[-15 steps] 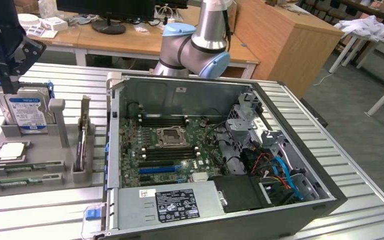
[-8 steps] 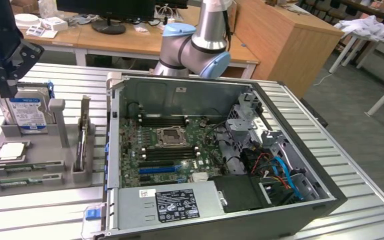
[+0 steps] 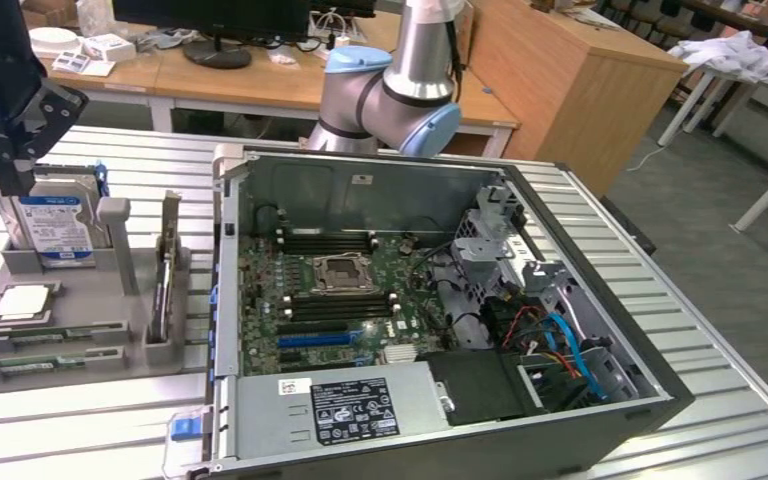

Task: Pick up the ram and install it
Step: 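Reach for the ram, then pick up the ram and move it above insertion slot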

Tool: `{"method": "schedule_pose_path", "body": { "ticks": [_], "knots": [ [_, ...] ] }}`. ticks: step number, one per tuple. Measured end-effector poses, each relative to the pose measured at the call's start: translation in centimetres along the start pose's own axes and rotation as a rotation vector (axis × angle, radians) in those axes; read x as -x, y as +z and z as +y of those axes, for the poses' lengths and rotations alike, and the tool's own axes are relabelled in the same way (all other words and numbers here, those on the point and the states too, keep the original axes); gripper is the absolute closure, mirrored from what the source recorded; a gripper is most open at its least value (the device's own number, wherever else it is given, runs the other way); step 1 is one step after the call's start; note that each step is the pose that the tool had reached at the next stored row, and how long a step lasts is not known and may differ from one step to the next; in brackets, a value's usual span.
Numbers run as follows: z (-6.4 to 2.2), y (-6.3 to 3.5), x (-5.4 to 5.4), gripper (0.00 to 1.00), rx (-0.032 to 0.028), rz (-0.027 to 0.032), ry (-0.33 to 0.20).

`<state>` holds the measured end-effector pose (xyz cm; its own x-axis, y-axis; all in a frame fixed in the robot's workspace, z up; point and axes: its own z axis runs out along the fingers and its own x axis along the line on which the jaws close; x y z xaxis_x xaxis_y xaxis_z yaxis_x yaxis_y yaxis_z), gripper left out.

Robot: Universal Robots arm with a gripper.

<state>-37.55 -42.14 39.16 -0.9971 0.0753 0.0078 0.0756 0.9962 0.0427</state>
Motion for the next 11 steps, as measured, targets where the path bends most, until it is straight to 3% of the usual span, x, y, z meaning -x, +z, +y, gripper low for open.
{"method": "schedule_pose_path", "body": {
  "ticks": [11],
  "knots": [
    [0.00, 0.00, 0.00, 0.89, 0.0000, 0.0000, 0.000]
  ]
}}
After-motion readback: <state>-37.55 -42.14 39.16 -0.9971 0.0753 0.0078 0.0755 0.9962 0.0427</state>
